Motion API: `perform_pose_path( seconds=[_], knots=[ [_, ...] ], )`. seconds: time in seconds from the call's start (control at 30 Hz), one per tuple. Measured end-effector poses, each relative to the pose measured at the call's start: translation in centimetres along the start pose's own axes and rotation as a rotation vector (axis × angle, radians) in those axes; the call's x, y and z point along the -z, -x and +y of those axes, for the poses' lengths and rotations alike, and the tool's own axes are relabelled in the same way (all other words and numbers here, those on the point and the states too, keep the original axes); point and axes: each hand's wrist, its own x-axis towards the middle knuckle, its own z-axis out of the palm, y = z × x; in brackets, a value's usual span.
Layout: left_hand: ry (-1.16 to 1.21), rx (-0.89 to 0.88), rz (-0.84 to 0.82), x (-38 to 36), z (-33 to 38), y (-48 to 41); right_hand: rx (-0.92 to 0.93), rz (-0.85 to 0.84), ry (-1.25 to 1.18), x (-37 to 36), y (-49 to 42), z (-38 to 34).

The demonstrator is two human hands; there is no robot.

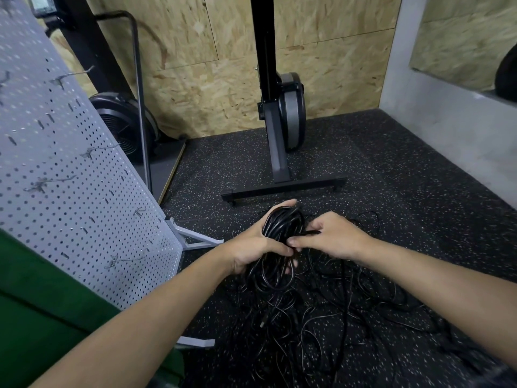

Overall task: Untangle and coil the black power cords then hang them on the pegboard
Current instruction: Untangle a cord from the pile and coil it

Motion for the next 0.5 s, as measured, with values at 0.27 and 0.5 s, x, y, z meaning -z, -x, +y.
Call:
perform_pose_path(
  seconds=[0.27,0.5],
  knots=[
    [-0.032,0.056,0.076,0.1,-0.1,0.0,-0.018,-0.118,-0.063,0.4,0.1,0.0],
    [-0.002,0.074,0.101,1.6,-0.2,0.5,-0.138,-0.410,-0.262,3.1,0.4,2.0]
  ],
)
